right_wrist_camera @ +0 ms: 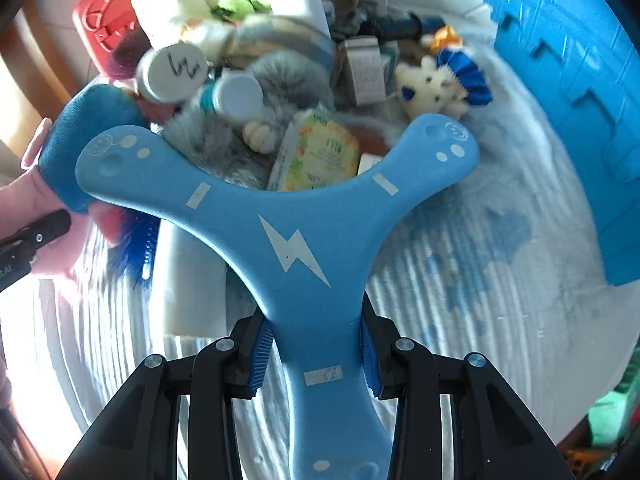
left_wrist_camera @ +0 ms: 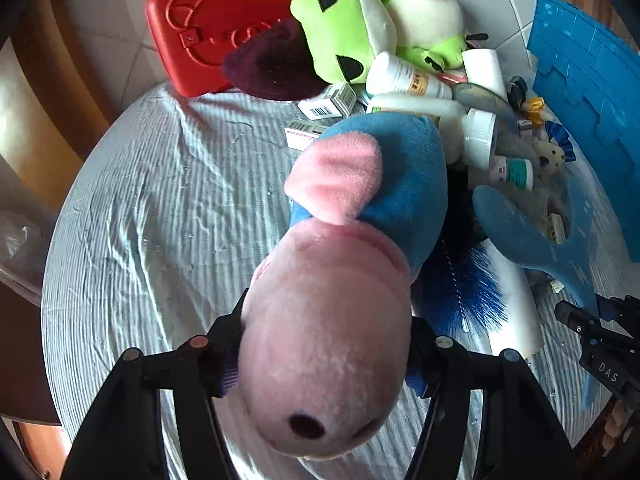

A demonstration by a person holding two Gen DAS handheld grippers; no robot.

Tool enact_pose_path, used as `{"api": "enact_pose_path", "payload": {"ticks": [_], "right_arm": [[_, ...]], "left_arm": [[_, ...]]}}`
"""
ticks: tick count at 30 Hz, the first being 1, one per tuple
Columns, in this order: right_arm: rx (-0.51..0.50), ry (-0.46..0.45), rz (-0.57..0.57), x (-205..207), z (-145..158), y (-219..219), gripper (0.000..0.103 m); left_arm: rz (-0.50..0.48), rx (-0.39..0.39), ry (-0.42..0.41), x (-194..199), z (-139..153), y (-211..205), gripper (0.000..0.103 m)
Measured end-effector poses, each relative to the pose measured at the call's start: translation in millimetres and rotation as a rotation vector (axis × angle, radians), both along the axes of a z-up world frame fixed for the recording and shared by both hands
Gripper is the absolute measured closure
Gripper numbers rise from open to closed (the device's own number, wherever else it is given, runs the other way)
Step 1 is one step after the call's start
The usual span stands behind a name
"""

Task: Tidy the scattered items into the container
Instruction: 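Grasp the pink-and-blue pig plush with the left gripper while the right grasps the blue boomerang, then lift the pig plush and blue boomerang and carry them over the crate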

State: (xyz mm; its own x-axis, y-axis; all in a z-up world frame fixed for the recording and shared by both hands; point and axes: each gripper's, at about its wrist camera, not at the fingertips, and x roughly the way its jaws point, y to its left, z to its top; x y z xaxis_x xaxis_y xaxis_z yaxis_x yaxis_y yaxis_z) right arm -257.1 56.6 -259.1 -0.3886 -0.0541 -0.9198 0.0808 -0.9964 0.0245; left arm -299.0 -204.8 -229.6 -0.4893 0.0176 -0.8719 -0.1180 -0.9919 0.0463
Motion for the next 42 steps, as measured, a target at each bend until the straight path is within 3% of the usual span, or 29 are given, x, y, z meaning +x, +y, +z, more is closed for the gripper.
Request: {"api": "enact_pose_path", "payload": {"ticks": [15,29,42], "right_arm": [[0.049,0.246,0.090,28,102,7,0.066],[0.087,0.421,0.134,39,181,49,0.066],[0.173,0.567,-0.013,29,257,100,0.066]], "left_arm": [[0.126,0.039,0.264,64,115,11,0.042],[0.171,0.048,0.380,105,160,71,0.042],[0.048,0.086,0.464,80,193,118,0.042]]}}
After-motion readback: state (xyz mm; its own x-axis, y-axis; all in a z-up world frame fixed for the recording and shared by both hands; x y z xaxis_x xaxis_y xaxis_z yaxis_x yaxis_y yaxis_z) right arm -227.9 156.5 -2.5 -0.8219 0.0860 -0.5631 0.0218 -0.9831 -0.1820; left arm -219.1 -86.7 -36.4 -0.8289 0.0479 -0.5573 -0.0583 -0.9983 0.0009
